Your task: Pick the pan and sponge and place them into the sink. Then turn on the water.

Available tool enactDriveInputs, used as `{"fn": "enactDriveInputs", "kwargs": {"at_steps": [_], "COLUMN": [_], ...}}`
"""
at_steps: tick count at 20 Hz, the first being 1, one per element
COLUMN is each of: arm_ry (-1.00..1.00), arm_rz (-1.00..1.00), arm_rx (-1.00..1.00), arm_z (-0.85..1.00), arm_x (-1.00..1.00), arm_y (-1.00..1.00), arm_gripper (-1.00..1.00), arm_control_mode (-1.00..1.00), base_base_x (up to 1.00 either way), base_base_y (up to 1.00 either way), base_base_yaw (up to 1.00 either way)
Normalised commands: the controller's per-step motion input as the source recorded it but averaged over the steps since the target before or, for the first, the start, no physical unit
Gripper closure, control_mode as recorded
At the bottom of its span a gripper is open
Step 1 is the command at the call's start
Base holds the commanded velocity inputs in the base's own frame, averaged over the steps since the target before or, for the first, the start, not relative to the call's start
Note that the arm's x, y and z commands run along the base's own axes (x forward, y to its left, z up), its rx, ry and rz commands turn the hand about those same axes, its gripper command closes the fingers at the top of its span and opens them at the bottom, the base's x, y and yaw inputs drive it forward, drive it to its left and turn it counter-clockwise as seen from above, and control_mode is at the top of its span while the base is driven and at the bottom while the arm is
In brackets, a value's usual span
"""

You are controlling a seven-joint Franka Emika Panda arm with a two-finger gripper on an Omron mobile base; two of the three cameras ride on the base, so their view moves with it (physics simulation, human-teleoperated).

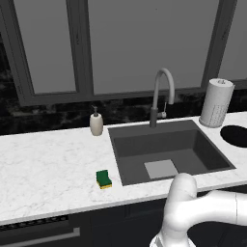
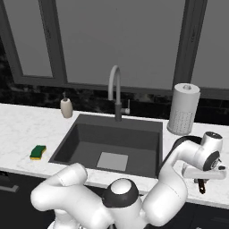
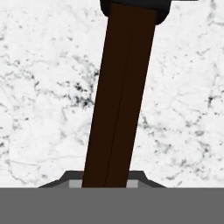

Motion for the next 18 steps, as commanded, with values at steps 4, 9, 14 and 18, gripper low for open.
{"fn": "enactDriveInputs", "kwargs": {"at_steps": [4,9,14,18], "arm_ry": [0.00,-0.09,-0.22,-0.20], "arm_rz": [0.00,0.00,0.00,0.00], "arm_rx": [0.00,0.06,0.02,0.00], "arm_z": [0.00,0.41,0.92,0.83], "arm_x": [-0.08,-0.34,-0.44,-0.21], "arm_y": [0.00,-0.01,0.16,0.60], "arm_gripper": [1.00,1.00,1.00,1.00], "arm_control_mode": [-1.00,-1.00,-1.00,-1.00], "base_base_x": [0.00,0.00,0.00,0.00], "base_base_y": [0.00,0.00,0.00,0.00], "base_base_yaw": [0.00,0.00,0.00,0.00]}}
